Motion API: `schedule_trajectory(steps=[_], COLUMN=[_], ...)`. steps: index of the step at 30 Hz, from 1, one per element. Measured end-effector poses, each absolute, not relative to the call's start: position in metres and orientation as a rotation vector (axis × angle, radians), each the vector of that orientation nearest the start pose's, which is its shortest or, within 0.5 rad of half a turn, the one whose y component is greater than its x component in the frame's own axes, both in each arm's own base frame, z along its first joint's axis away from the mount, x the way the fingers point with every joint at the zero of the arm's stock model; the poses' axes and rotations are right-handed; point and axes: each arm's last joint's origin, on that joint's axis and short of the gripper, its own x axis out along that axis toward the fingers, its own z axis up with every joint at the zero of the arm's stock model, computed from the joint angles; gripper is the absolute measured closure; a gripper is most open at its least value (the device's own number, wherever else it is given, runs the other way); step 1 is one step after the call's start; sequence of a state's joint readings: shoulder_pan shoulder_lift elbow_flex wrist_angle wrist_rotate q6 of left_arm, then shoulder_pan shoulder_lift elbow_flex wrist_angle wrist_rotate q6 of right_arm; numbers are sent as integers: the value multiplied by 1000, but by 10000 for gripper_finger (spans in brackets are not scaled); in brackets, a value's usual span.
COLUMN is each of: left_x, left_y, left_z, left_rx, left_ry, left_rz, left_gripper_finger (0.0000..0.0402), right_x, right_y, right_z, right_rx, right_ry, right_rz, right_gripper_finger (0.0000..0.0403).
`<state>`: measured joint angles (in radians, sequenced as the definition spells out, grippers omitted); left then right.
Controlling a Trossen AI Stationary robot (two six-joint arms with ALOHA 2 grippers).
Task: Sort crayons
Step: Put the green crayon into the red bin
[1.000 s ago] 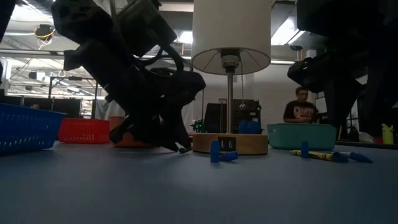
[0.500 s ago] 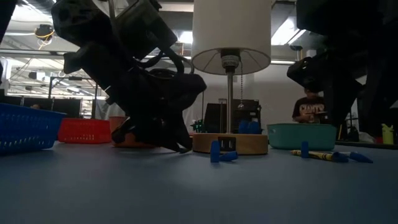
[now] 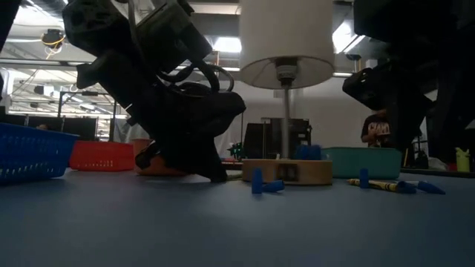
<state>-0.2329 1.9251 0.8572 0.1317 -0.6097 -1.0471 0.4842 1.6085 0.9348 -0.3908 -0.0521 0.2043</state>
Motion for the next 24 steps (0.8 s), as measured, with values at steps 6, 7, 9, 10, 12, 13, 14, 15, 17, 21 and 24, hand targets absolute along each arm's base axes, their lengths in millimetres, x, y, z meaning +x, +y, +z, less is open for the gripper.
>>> schedule_trajectory(steps=[6,7,9,10,12,13,14,15,17,21,24], left_x=[330,330,330,330,330,330,330,330,329,327,325], left_y=[-62,-62,-62,-62,-62,-62,-61,-61,-61,-61,-60], left_z=[91,91,91,91,91,91,91,91,93,96,99], left_rx=[-577,-577,-576,-576,-576,-576,-575,-575,-574,-563,-557], left_ry=[594,594,594,594,595,595,595,595,597,609,625], left_rz=[739,739,739,739,739,740,740,740,740,745,748], left_gripper_finger=[394,395,396,396,395,395,395,395,395,395,395], right_x=[270,270,270,270,270,270,270,270,270,270,269], right_y=[144,144,144,144,144,144,144,144,144,144,143], right_z=[177,177,177,177,177,177,177,177,177,177,177], right_rx=[-50,-50,-50,-50,-50,-50,-50,-50,-50,-50,-49], right_ry=[1093,1093,1093,1093,1093,1093,1093,1093,1093,1095,1101], right_rz=[373,373,374,373,373,373,374,373,373,373,376], right_gripper_finger=[253,253,253,253,253,253,253,253,253,253,253])
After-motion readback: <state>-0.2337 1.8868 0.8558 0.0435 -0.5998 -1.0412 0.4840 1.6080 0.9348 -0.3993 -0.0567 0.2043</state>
